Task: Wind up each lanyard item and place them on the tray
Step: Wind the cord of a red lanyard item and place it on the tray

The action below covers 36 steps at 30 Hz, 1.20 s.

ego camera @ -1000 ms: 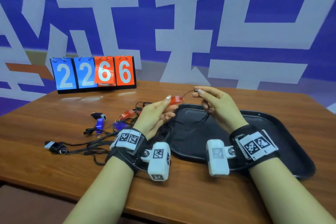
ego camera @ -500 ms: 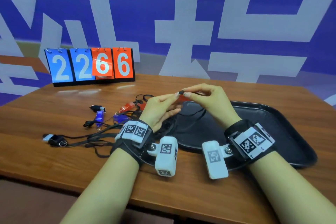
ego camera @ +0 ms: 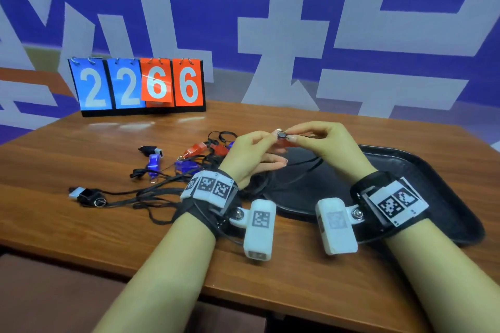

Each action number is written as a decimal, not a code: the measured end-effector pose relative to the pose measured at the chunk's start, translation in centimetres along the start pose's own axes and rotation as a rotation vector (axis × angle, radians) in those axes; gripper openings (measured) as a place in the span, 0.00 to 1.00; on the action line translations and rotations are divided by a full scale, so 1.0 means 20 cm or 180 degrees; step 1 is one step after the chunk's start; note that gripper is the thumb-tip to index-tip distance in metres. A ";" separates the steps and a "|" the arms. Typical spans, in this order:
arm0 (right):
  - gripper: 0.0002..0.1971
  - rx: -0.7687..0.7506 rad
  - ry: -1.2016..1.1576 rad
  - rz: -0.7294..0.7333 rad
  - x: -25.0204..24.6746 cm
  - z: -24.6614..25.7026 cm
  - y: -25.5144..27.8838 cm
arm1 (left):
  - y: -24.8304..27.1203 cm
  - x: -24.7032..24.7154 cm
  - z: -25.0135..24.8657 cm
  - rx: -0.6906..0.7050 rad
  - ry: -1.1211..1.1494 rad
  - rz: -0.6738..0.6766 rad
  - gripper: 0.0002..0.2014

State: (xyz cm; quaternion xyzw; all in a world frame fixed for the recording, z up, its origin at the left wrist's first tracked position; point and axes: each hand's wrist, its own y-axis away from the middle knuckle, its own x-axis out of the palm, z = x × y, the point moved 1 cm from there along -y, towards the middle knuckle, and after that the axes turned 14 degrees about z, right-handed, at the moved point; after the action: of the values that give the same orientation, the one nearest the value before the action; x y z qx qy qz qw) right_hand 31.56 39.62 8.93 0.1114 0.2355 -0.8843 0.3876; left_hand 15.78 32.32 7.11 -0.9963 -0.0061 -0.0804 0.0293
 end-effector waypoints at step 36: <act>0.06 0.0037 0.0953 0.0546 -0.13 0.10 0.03 | 0.03 -0.04 -0.02 0.0063 -0.0629 0.0129 0.07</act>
State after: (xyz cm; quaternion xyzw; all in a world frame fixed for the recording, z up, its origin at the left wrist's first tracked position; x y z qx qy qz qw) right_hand 33.82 39.88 11.40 0.2637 0.2751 -0.8228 0.4215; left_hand 15.00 31.70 7.37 -0.9990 0.0104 0.0189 0.0400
